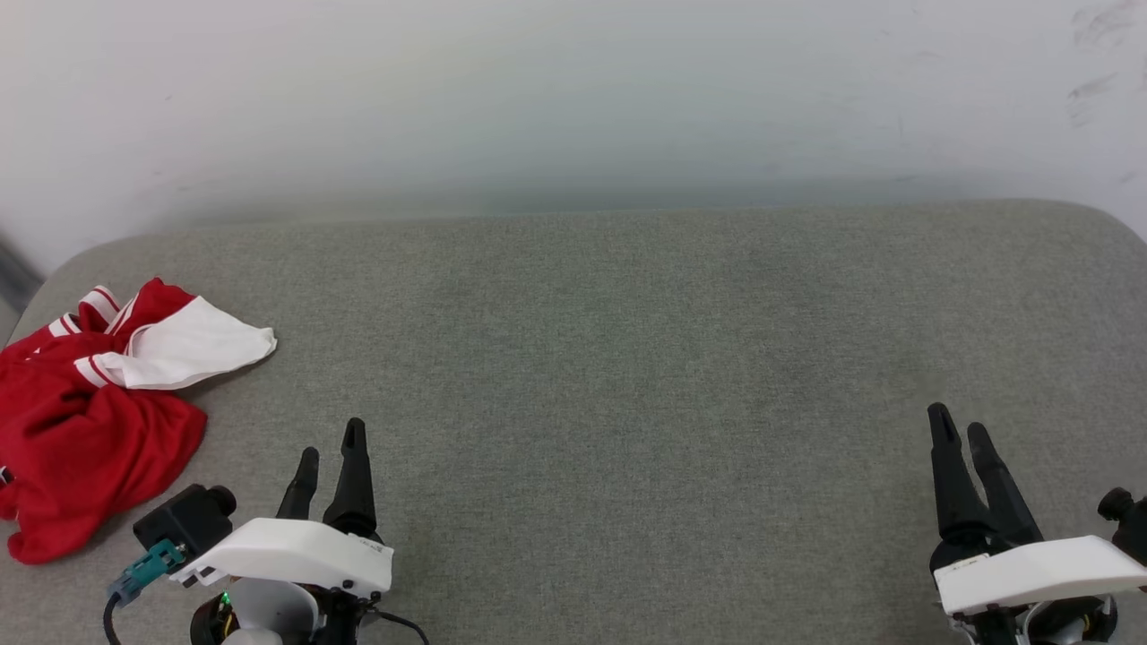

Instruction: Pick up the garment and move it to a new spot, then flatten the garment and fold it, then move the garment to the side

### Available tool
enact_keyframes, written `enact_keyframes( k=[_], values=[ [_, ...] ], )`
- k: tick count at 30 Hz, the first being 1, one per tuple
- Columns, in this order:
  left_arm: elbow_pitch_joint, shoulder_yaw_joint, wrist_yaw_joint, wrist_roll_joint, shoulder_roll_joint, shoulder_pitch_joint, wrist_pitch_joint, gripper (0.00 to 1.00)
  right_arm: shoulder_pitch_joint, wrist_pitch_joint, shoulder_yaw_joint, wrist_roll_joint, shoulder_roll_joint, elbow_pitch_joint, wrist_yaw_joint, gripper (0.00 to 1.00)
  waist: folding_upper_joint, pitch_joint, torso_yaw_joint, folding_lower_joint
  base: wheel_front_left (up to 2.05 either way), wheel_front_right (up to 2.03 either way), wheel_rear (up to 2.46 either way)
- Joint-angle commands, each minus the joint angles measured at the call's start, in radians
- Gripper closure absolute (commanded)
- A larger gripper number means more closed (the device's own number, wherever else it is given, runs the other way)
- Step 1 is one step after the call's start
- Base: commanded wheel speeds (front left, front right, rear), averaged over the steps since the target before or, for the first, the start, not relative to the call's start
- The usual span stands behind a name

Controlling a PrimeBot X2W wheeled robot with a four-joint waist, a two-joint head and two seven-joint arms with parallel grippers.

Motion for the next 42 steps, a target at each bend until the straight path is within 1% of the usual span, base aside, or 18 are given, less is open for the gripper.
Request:
enact_keyframes(
  k=[1, 9, 22, 29, 42],
  values=[
    [-0.018, -0.006, 0.009, 0.028, 0.011, -0.004, -0.009, 0.0, -0.005, -0.01, 0.002, -0.03, 0.001, -0.017, 0.0, 0.0, 0.0, 0.0, 0.0, 0.0, 0.0, 0.0, 0.0],
    [-0.032, -0.034, 0.048, 0.123, 0.023, -0.004, -0.034, 0.0, 0.003, -0.035, 0.006, -0.136, 0.001, -0.024, 0.0, 0.0, 0.0, 0.005, 0.002, 0.0, 0.0, 0.0, 0.0],
    [-0.053, -0.071, 0.087, 0.268, 0.035, 0.001, -0.071, 0.0, 0.014, -0.072, 0.014, -0.299, 0.001, -0.053, 0.0, 0.0, 0.0, 0.012, 0.003, 0.0, 0.0, 0.0, 0.0],
    [-0.07, -0.088, 0.091, 0.34, 0.043, 0.001, -0.09, 0.0, 0.019, -0.09, 0.014, -0.375, 0.002, -0.07, 0.0, 0.0, 0.0, 0.018, 0.003, 0.0, 0.0, 0.0, 0.0],
    [-0.1, -0.099, 0.076, 0.458, 0.04, 0.023, -0.12, 0.0, 0.036, -0.121, 0.013, -0.49, 0.002, -0.101, 0.0, 0.0, 0.0, 0.018, 0.006, 0.0, 0.0, 0.0, 0.0]
  ],
)
